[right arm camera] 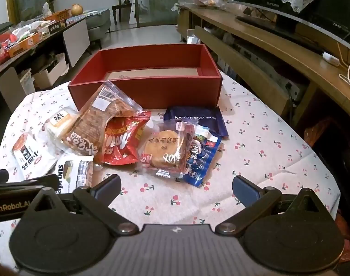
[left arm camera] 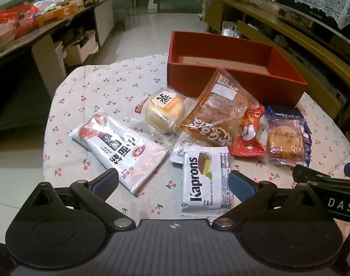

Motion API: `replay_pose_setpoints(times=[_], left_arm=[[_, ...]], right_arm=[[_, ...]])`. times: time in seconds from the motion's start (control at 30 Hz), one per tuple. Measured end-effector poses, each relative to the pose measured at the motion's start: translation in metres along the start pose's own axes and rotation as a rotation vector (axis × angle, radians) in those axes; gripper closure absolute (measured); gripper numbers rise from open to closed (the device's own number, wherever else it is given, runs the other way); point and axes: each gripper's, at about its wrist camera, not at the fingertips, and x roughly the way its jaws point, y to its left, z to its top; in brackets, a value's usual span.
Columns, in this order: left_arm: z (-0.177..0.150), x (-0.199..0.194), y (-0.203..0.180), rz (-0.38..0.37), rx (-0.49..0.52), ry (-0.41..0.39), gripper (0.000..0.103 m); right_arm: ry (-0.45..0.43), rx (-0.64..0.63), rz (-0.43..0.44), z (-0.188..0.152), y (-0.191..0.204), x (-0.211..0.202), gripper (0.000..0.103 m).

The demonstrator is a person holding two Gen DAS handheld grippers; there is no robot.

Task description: Organize snacks

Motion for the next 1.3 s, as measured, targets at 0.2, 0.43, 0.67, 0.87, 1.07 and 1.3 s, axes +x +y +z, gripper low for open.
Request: replay_pose_setpoints(times=[0.2, 0.43, 0.67, 0.87, 1.07, 1.3], left_arm=[[0.000, 0.000, 0.000, 0.000, 0.000, 0.000, 0.001], [0.000, 0.000, 0.001, -0.001, -0.001, 0.001, 0.001], [0.000, 0.000, 0.001, 0.000, -0.002, 0.003, 0.001], [0.002, 0.004, 0.008, 0.004, -0.021, 0.005, 0.002], [0.002, 0.003, 0.012, 0.028, -0.046, 0.032, 0.004], [0.009, 0.002, 0.020, 0.016, -0.077, 0.016, 0.002]], right_arm=[[0.003, 0.002, 0.001, 0.000, 0.000, 0.001, 0.000], [0.004, 0.002, 0.002, 0.000, 0.000, 0.001, 0.000], [0.005, 0.002, 0.001, 0.001, -0.001, 0.001, 0.000], [0.014, 0.007, 0.001, 0.001, 0.005, 0.003, 0.000], [0.027, 0.008, 0.011, 0.005, 0.012, 0.007, 0.001], [0.018, 0.047, 0.058, 0.022, 0.013, 0.011, 0.001]])
